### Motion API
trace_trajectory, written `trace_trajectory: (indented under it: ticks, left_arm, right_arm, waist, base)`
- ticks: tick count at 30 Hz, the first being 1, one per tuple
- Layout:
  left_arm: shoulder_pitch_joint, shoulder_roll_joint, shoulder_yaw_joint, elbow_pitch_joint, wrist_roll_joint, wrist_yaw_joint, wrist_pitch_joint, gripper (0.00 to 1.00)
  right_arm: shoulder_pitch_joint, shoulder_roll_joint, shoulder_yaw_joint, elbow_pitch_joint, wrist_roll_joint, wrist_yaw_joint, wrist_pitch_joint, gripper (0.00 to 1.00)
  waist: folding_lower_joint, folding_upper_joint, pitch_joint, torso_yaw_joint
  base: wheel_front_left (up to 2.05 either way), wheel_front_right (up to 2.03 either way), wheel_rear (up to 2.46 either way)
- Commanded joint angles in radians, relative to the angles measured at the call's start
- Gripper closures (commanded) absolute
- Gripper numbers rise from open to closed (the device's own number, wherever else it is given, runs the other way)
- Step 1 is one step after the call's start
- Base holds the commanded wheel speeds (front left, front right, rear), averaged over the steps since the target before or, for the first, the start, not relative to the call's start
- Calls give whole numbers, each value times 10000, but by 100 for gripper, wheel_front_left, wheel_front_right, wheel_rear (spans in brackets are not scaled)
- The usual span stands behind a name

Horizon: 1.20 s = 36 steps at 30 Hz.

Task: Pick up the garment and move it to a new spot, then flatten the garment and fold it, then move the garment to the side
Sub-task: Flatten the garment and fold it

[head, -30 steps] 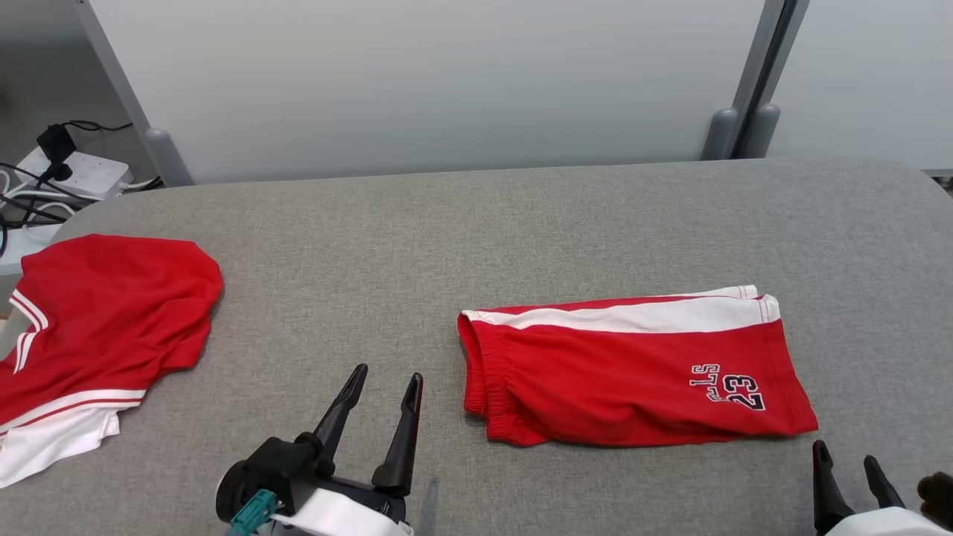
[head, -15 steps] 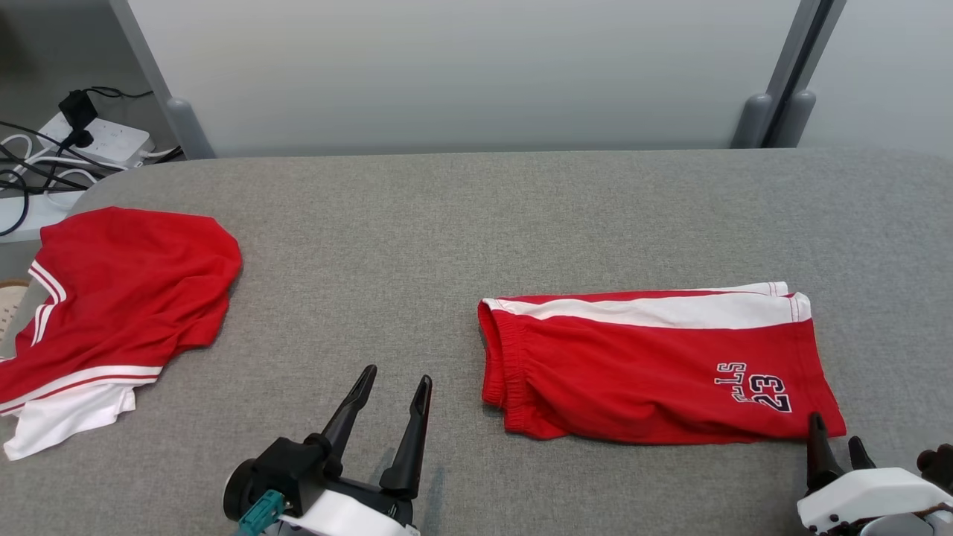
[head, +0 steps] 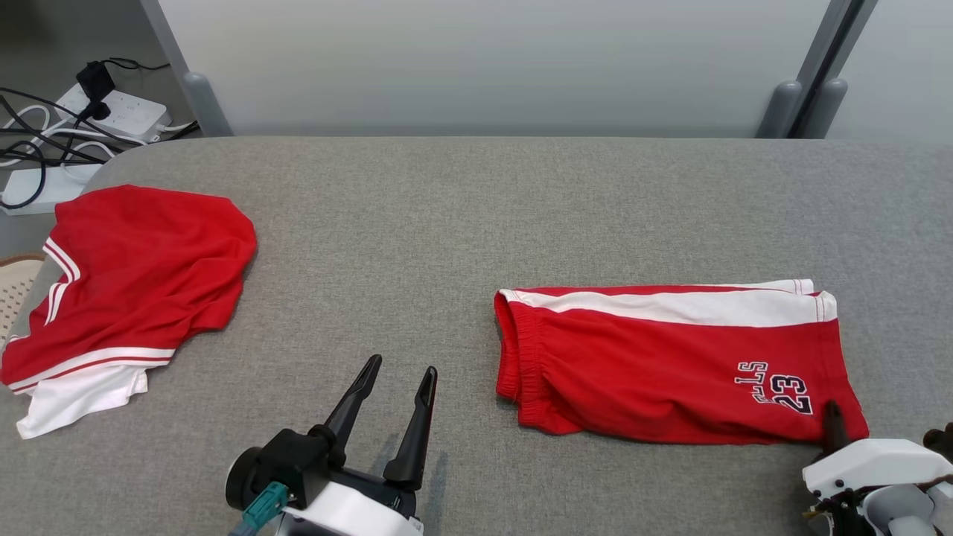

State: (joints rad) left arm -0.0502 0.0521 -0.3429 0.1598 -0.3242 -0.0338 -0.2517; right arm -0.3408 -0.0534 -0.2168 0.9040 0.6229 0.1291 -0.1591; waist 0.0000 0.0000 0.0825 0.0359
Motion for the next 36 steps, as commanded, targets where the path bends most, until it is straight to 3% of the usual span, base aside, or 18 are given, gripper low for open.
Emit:
trace_trajectory:
  ticks: [1,3,5,11,20,29,36]
  left_arm:
    - [-467,40,277,-278,49,30,-101,0]
    - [-465,40,273,-268,33,33,-101,0]
    - [-465,51,276,-264,37,44,-101,0]
    - [-458,56,280,-257,7,60,-101,0]
    - [-359,35,226,-220,-121,72,-101,0]
    - [-193,15,225,-227,-221,83,-101,0]
    - [-225,3,115,-151,-253,39,-101,0]
  right_arm:
    - [-268,-135,284,-72,70,16,-131,64]
    - [-360,-191,352,101,131,16,-193,89]
    - [-443,-233,428,252,193,16,-235,100]
    - [-632,-335,926,90,429,16,-423,100]
    - [-501,-294,1885,-1537,686,16,-474,100]
    - [-255,-69,2973,-3467,640,16,233,100]
    - [-273,24,4157,-3893,773,16,759,100]
  waist:
    - [0,0,-9,7]
    - [0,0,-30,15]
    - [0,0,-53,7]
    - [0,0,-153,-11]
    - [0,0,-432,258]
    - [0,0,-569,885]
    - [0,0,-584,1416]
  base:
    - [0,0,0]
    - [0,0,0]
    - [0,0,0]
    - [0,0,0]
    - [0,0,0]
    - [0,0,0]
    - [0,0,0]
